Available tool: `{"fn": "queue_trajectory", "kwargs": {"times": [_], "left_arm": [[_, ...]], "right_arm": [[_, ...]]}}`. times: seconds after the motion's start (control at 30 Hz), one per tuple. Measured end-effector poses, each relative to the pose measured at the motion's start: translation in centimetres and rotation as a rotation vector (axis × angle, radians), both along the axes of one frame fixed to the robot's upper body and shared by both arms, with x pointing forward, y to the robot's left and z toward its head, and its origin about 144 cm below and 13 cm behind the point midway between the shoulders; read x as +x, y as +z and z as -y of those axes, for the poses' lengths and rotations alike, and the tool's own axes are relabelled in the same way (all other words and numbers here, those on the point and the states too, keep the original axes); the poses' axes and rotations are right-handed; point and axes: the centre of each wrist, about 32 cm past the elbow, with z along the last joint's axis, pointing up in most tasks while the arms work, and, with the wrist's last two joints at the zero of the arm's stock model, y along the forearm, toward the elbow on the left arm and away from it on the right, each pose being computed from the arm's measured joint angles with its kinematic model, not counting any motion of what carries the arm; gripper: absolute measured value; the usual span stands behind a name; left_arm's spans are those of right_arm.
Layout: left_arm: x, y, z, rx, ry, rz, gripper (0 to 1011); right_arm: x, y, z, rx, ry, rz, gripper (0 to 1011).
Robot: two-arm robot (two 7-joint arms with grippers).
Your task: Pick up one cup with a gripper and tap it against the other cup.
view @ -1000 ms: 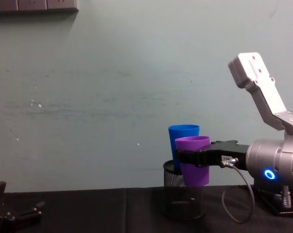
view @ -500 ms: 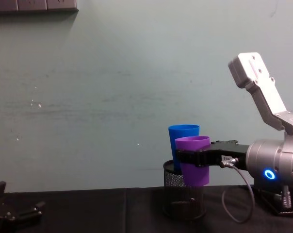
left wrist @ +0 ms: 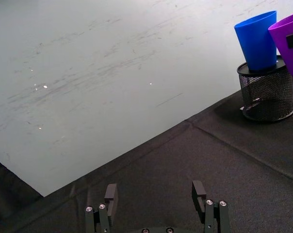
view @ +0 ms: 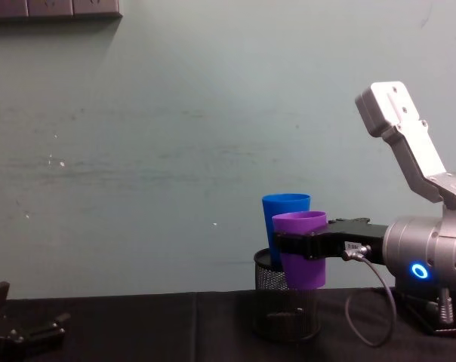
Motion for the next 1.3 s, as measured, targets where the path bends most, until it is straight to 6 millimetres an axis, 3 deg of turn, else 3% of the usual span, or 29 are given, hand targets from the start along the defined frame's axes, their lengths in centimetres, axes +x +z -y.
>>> {"fn": "queue_trajectory", "kwargs": {"times": [0.93,1.13,1.3], "left_arm": [[0.0,0.0,0.0,0.0,0.0,0.0,1000],[0.0,0.0,0.0,0.0,0.0,0.0,1000],[0.0,0.0,0.0,0.0,0.0,0.0,1000]], "right_arm": [[0.0,0.0,0.0,0.0,0.0,0.0,735],[-1.4,-0.5,0.4,0.007,0.001,0.014,735],[-4.1,-1.5,1.0,0.007,0.015,0.024,735]]}}
